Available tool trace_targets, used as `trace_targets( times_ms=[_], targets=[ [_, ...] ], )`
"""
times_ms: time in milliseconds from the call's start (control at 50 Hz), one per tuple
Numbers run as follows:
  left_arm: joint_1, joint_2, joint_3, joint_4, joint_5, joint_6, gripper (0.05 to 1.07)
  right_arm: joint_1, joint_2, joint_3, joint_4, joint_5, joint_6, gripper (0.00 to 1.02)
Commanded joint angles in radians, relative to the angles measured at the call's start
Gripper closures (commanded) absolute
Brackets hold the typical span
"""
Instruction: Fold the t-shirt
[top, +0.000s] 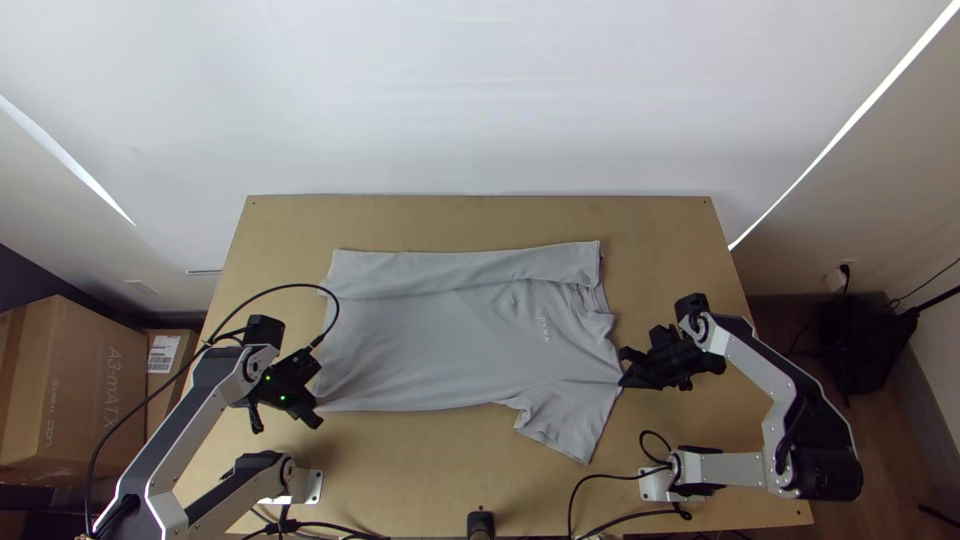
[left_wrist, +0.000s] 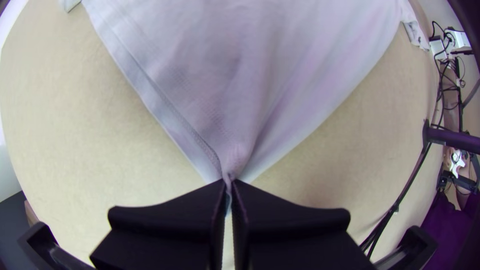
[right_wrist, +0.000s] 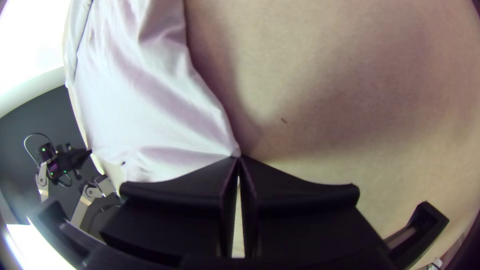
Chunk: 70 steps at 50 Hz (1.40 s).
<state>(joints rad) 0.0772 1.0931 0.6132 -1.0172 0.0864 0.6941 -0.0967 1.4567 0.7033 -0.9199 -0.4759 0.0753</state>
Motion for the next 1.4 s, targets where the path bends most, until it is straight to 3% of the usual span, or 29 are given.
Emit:
trace_targets(
  times_ms=[0,180,340,740,1000,1160,1380],
  targets=[
    [0.027,-0.006,-0.01,0.014,-0.002,0.045,1.05,-0.044,0.06,0.039,-0.013,0.016,-0.04,1.0],
    [0.044,-0.001,0.06,0.026,0.032,0.021,1.05,-0.041,0.054,0.136,-0.114,0.011,-0.043,1.0],
    [0.026,0.024,0.171,0.026,0.084,-0.044,1.05,-0.024,0.047,0.229,-0.215,-0.07,-0.071,1.0],
    [0.019,0.203,0.392,0.058,0.111,-0.131,1.05,0.037,0.067,0.412,-0.321,-0.15,-0.062,1.0],
    [0.026,0.324,0.528,0.078,0.113,-0.168,1.05,0.066,0.156,0.552,-0.315,-0.15,-0.019,1.0],
    [0.03,0.41,0.619,0.094,0.115,-0.192,1.05,0.057,0.231,0.648,-0.209,-0.147,0.073,1.0],
    [0.033,0.527,0.754,0.095,0.113,-0.203,1.05,0.077,0.349,0.789,-0.145,-0.133,0.138,1.0]
  ],
)
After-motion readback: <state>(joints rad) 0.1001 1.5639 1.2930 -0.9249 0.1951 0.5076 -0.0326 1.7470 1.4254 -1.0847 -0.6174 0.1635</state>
